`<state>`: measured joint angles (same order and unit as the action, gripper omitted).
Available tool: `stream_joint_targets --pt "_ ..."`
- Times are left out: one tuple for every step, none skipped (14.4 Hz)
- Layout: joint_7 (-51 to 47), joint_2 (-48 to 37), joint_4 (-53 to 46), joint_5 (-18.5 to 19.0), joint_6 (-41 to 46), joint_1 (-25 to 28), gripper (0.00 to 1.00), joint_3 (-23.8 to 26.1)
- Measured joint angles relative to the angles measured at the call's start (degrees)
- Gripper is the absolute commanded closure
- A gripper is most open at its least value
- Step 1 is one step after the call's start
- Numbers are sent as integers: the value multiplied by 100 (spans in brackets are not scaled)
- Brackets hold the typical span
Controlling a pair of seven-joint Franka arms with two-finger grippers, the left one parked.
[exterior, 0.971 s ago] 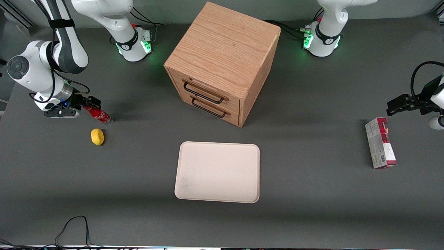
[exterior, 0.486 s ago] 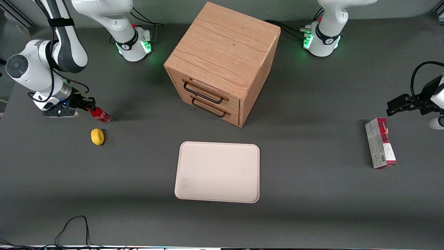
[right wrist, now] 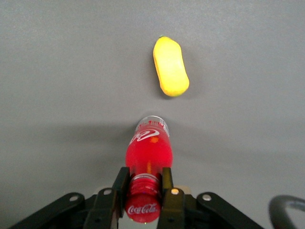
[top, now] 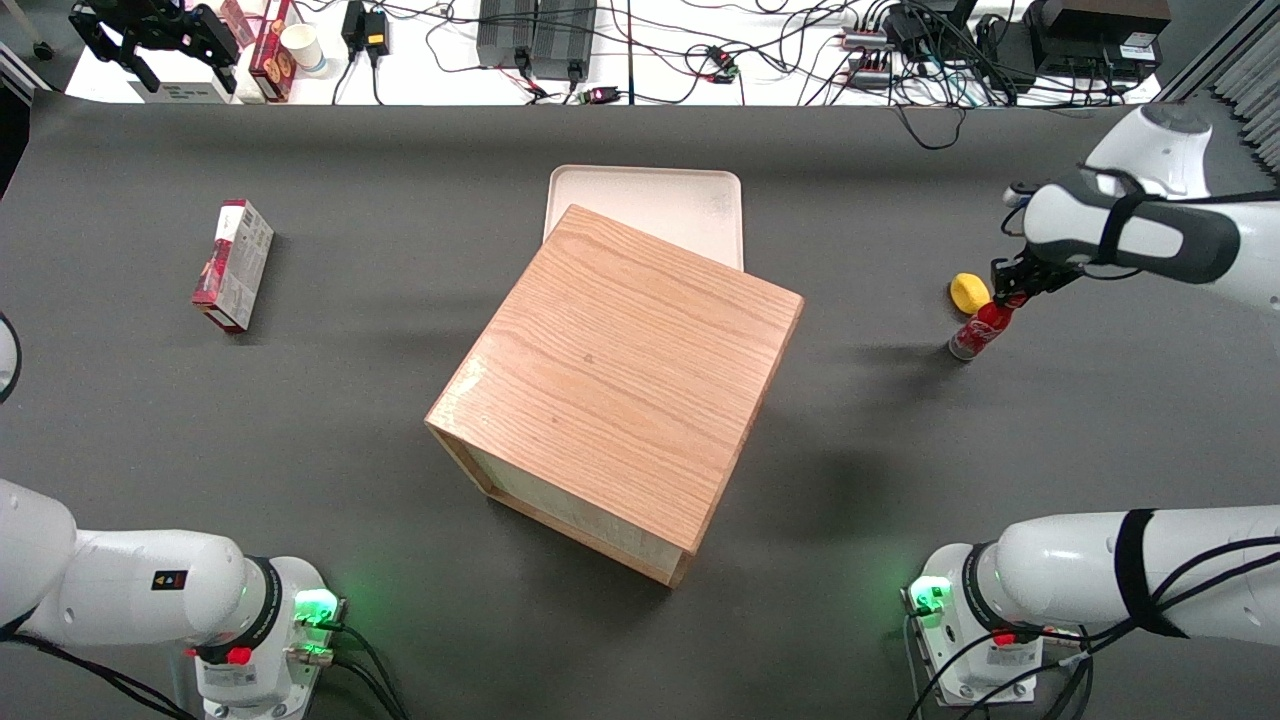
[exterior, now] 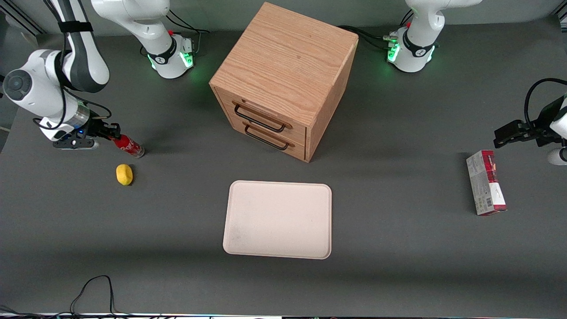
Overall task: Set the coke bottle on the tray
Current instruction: 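Close the right gripper on the bottle's cap end, then lift the bottle and carry it toward the cream tray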
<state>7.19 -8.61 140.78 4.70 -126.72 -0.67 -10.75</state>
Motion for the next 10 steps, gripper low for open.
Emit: stream_joint_targets --pt "0 -35 -319 0 430 1 100 8" --pt "0 -68 -727 0 918 1 100 20" --pt "0 -90 -1197 1 1454 7 100 37" --pt "0 -97 -1713 0 1995 22 100 66" --pt "-3 -85 -2220 -2 2489 45 100 110" --pt "-22 -44 -2708 -3 2938 58 100 190" --pt "-62 49 -3204 -4 3351 76 100 284" --pt "-115 211 -3716 -11 3727 99 100 370" --pt "-155 450 -4254 -38 4093 115 100 455" --pt "-200 723 -4740 -88 4392 127 100 527"
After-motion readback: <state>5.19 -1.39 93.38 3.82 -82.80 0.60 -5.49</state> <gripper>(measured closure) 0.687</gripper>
